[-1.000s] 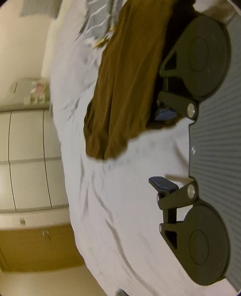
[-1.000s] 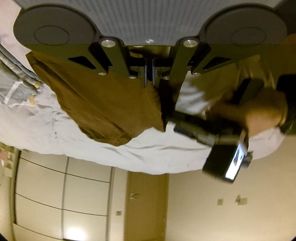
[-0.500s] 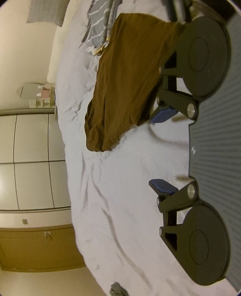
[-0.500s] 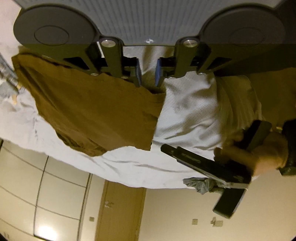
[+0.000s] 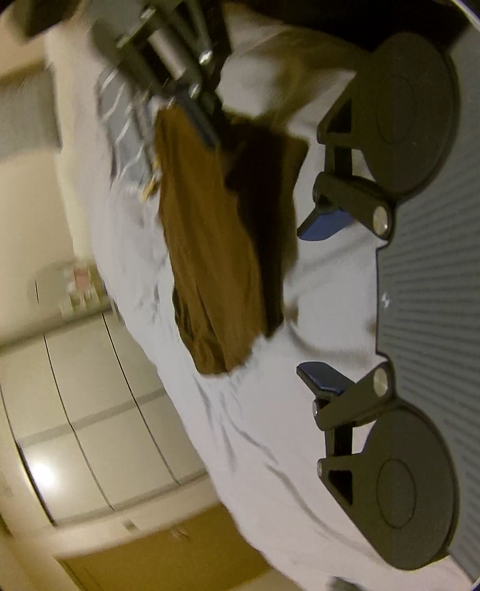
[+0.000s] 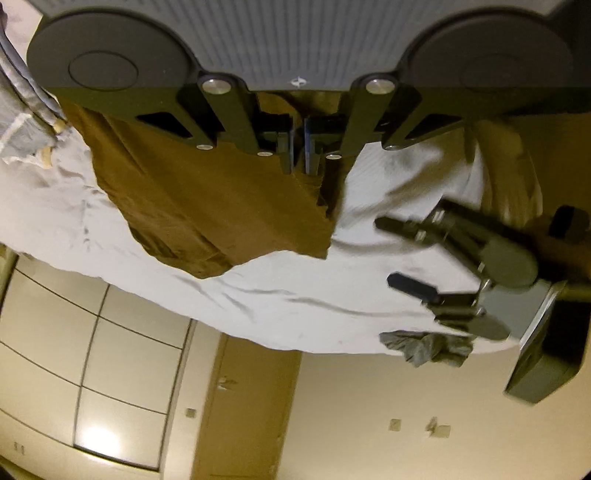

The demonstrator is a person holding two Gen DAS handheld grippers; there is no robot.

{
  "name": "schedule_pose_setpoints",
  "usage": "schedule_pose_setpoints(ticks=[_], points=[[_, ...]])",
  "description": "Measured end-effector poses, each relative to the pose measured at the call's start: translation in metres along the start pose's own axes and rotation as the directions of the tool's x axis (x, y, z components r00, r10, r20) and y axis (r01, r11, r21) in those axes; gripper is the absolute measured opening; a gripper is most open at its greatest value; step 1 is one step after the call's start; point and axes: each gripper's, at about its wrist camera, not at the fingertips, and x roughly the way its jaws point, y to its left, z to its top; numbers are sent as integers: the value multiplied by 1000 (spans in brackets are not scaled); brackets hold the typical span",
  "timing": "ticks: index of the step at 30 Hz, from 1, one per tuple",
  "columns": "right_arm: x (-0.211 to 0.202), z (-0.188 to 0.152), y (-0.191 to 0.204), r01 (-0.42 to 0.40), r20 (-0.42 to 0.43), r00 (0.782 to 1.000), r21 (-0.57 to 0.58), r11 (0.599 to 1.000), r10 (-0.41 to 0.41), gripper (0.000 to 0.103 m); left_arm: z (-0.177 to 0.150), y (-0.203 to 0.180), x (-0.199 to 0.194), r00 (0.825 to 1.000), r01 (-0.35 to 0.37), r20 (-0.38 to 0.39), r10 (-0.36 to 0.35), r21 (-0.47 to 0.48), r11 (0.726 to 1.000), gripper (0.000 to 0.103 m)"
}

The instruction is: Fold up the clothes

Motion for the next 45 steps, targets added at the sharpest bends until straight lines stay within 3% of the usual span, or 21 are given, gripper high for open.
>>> schedule_pose_setpoints(ticks=[5,8,10,14,17,19,20,26,28,31,32,34,35,38,41,45], points=[[14,-6,17,-62,-89,995,-114,992,52,4,-2,-28,6,1000,2,19,-6,210,978,75],[12,-10,22,-44,-92,995,-172,984,28,13,-2,-29,7,1000,10,27,-16,217,976,76],[9,-12,27,-19,-79,997,-229,973,1,26,-3,-28,6,999,20,35,-28,215,976,76],[14,-22,42,4,-76,996,-398,917,-38,36,-7,-33,6,997,36,52,-53,288,957,76],[28,-31,45,-7,-91,995,-485,874,-43,32,-8,-38,9,997,33,59,-58,363,931,76],[31,-30,39,-12,-94,995,-467,884,-36,12,-8,-43,13,996,30,60,-59,409,912,76],[29,-27,35,-9,-88,996,-442,897,-33,8,-8,-47,15,996,29,61,-62,442,897,76],[12,-14,16,-23,-52,999,-320,947,7,6,-5,-74,38,993,-6,93,-65,612,791,76],[9,-13,13,-34,-53,998,-307,951,19,6,0,-80,49,992,-14,107,-69,633,774,73],[5,-14,10,-52,-59,998,-292,955,37,6,7,-84,63,992,21,81,-95,647,763,42],[3,-15,9,-54,-60,997,-288,956,39,17,10,-84,65,992,33,72,-102,637,770,31],[-1,-21,7,-15,-43,999,-290,957,3,55,16,-81,68,991,55,62,-116,607,793,22],[-2,-24,6,10,-39,999,-295,955,-23,59,18,-79,69,991,66,58,-123,584,809,15],[1,-32,5,84,-30,995,-326,942,-99,59,25,-67,69,988,99,52,-142,489,867,5],[11,-34,9,136,10,990,-396,908,-144,58,35,-48,70,986,119,63,-154,379,918,5],[29,-39,-1,188,26,978,-522,832,-205,42,48,-26,69,984,135,71,-163,298,945,4]])
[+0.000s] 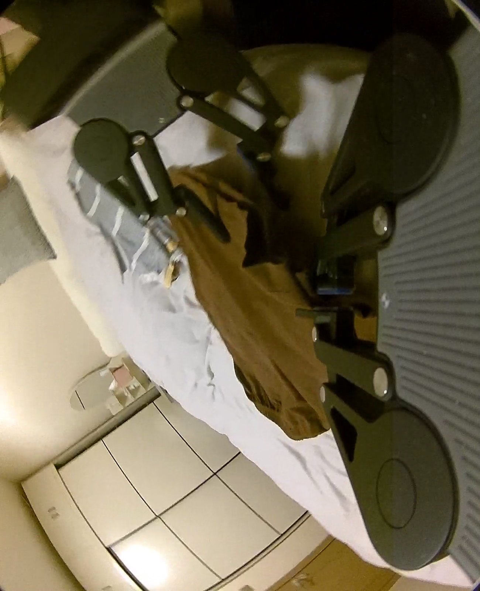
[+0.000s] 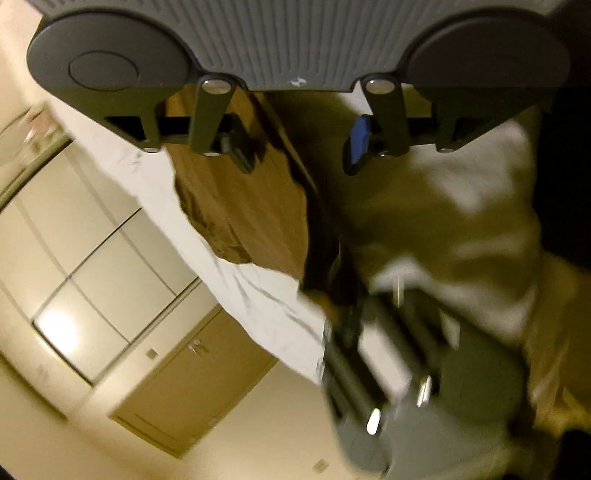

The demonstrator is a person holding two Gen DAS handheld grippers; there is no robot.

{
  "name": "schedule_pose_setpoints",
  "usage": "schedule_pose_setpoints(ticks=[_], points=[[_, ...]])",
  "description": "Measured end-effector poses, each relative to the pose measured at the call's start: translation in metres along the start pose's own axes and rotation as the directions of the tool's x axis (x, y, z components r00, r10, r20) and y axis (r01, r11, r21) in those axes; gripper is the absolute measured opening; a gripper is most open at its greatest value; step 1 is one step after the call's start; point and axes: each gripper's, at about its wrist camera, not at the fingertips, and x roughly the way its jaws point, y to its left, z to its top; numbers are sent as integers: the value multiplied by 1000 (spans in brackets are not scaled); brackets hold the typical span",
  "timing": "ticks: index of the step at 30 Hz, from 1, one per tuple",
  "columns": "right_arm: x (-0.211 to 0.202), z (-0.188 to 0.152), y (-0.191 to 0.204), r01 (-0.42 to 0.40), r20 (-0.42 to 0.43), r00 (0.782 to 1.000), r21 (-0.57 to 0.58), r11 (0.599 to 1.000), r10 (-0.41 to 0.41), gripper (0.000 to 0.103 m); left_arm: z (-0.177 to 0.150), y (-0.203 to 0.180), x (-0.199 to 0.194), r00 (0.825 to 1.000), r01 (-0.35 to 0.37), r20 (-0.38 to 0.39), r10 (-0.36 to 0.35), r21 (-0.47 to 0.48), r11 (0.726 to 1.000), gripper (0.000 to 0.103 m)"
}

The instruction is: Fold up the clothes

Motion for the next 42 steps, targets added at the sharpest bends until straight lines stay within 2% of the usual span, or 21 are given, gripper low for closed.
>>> schedule_pose_setpoints(ticks=[5,9,11,12,16,20,25,28,31,34,39,42], points=[[8,-40,-26,84,-64,994,-136,987,-93,39,4,19,-3,1000,2,9,-1,-33,999,4],[14,-62,-43,113,-77,988,-219,969,-133,30,1,27,-8,1000,-7,-2,7,-75,997,4],[23,-68,-50,103,-97,987,-222,970,-128,13,0,26,-18,1000,-15,-3,15,-87,996,4],[26,-69,-52,96,-116,986,-222,970,-124,0,1,26,-23,1000,-14,-1,14,-92,996,4],[15,-58,-64,104,-125,984,-191,976,-130,0,6,25,-43,999,-27,15,29,-77,997,4],[-22,-33,-73,118,-94,986,-173,978,-136,0,10,28,-81,998,-44,38,46,-56,997,4],[-80,-6,-56,64,-74,994,-165,984,-77,0,-1,11,-136,1000,15,18,-15,-34,999,4],[-99,1,-35,0,-93,996,-139,990,-13,0,-16,-9,-153,998,57,-31,-59,-56,997,3],[-105,-2,-12,-60,-130,990,-102,993,46,0,-30,-24,-161,994,86,-55,-91,-97,992,3],[-110,0,-2,-83,-152,986,-94,992,68,0,-33,-29,-168,993,94,-55,-100,-104,990,3],[-123,2,-8,-84,-149,987,-113,990,66,0,-25,-16,-169,996,76,-42,-80,-100,992,3],[-133,13,-22,-82,-130,990,-149,985,63,0,-13,9,-164,998,58,-16,-60,-131,990,3]])
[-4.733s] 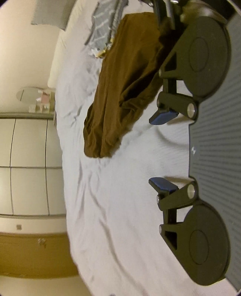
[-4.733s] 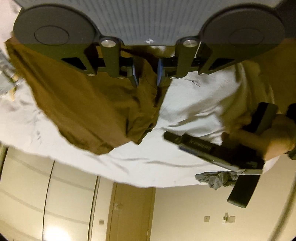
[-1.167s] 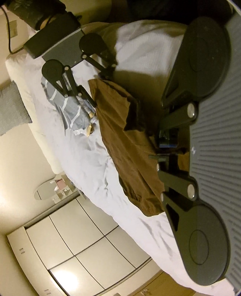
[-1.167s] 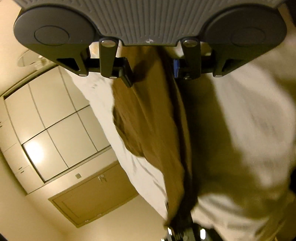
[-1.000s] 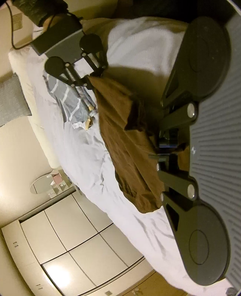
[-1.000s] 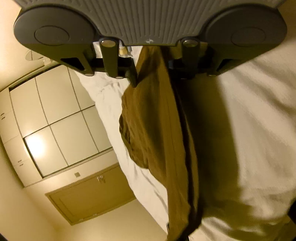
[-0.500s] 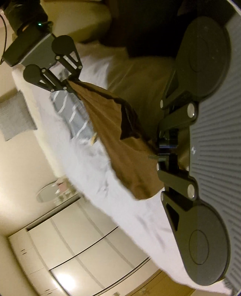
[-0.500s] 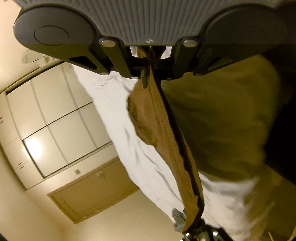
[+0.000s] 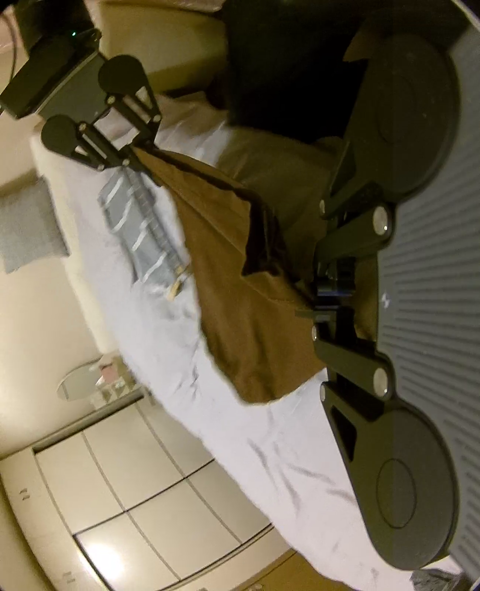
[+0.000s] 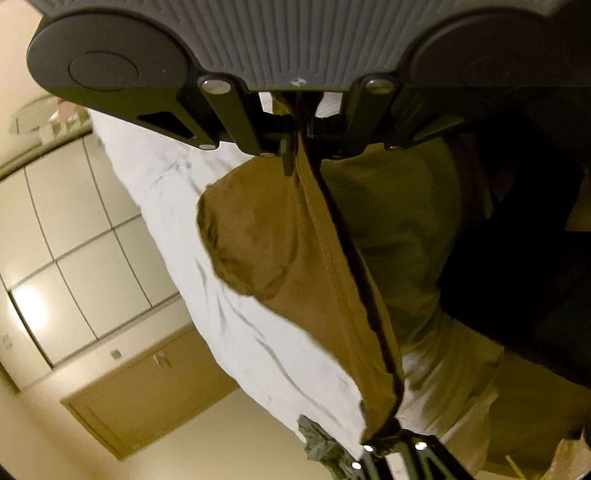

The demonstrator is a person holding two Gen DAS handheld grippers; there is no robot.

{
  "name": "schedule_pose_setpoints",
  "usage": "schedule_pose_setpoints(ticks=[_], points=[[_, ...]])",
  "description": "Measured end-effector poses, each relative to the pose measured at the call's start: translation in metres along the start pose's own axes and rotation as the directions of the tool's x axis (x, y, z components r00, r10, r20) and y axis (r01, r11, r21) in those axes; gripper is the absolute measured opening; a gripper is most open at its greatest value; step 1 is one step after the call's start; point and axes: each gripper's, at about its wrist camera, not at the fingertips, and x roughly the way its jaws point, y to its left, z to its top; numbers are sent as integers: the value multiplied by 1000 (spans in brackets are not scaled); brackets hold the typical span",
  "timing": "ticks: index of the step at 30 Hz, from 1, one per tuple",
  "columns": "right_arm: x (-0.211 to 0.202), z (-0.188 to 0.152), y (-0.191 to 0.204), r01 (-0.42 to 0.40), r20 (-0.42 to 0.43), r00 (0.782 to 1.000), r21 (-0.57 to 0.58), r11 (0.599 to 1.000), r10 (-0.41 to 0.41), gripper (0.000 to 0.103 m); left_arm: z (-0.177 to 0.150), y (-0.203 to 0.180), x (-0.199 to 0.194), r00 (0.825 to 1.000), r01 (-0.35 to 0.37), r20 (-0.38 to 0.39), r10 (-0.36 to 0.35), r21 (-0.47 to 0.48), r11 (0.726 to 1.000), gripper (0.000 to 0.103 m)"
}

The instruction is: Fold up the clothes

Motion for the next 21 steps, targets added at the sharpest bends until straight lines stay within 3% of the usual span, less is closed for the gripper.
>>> schedule_pose_setpoints(ticks=[4,7,13,15,18,21], points=[[-4,6,-38,-23,37,999,35,999,22,0,22,43,11,1000,0,31,2,-53,999,4],[9,11,-85,-90,64,994,106,990,84,0,33,85,37,999,23,35,-19,-125,992,4],[80,15,-179,-206,94,978,286,936,187,0,31,169,108,997,81,9,-82,-299,951,4],[113,14,-202,-248,93,969,343,906,230,0,20,191,137,993,103,-7,-115,-380,919,3],[167,5,-226,-298,89,953,428,853,289,0,-2,220,179,985,136,-20,-171,-514,847,4],[217,-17,-238,-354,92,925,557,751,369,4,-28,235,218,975,142,-44,-216,-623,769,4]])
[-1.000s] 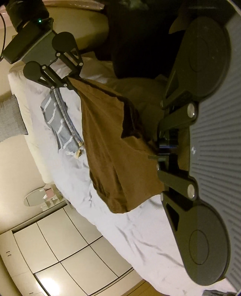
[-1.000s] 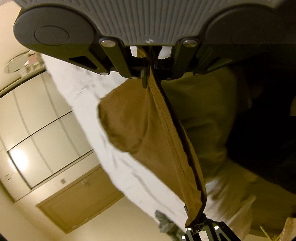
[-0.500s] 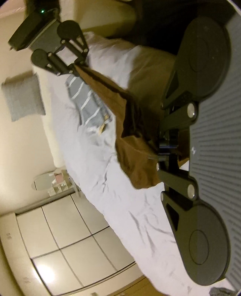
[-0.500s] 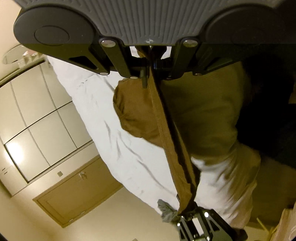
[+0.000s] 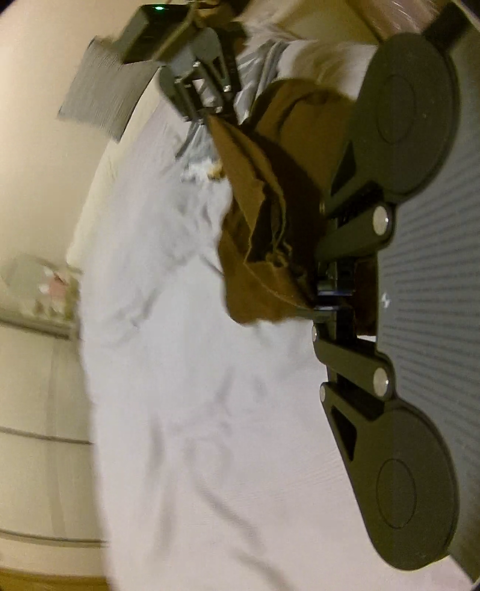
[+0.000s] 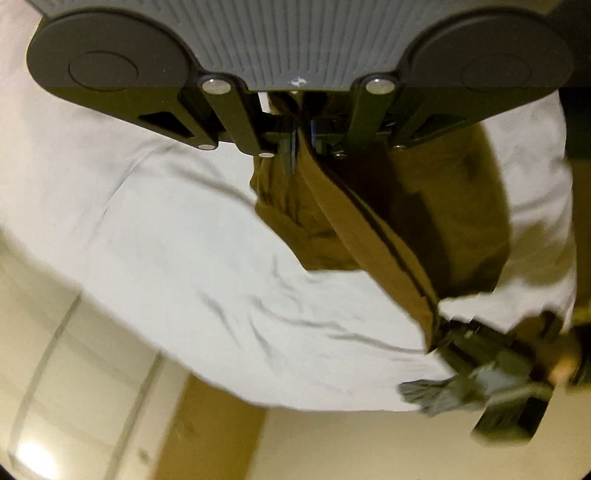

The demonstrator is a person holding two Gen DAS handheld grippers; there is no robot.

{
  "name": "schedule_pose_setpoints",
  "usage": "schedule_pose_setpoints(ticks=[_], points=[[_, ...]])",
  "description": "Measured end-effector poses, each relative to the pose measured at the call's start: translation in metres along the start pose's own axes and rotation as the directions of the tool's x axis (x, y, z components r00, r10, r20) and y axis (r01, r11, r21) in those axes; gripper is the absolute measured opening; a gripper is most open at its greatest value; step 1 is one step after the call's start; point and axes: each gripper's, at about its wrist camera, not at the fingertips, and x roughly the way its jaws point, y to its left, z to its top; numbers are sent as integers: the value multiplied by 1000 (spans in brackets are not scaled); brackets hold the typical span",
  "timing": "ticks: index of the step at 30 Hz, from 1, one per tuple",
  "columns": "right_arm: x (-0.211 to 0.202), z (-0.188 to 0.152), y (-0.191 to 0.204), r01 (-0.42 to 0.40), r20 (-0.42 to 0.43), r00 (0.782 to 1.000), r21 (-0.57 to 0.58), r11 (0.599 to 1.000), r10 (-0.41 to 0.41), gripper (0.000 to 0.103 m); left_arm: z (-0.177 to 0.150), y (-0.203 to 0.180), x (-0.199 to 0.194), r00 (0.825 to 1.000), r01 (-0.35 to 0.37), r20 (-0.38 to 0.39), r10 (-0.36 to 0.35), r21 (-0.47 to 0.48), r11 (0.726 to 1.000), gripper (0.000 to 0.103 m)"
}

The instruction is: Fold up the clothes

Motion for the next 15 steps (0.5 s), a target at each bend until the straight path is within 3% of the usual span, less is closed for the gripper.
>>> schedule_pose_setpoints(ticks=[1,4,7,11,12,15], points=[[12,-4,-12,-24,-13,1000,57,998,25,10,-4,8,9,1000,4,-18,-4,-38,999,4],[29,-24,-36,-61,12,998,226,972,59,13,-15,20,25,999,17,-38,-21,-99,995,4],[33,-44,-53,-113,85,993,383,917,87,20,-22,22,25,1000,18,-15,-20,-127,992,4],[29,-59,-61,-181,182,978,509,842,101,26,-22,19,23,1000,13,22,-10,-170,985,8],[29,-62,-63,-197,203,974,534,822,101,26,-23,21,21,999,19,31,-14,-184,983,8],[24,-68,-70,-238,250,963,596,767,104,9,-21,27,12,995,65,89,-44,-246,967,4]])
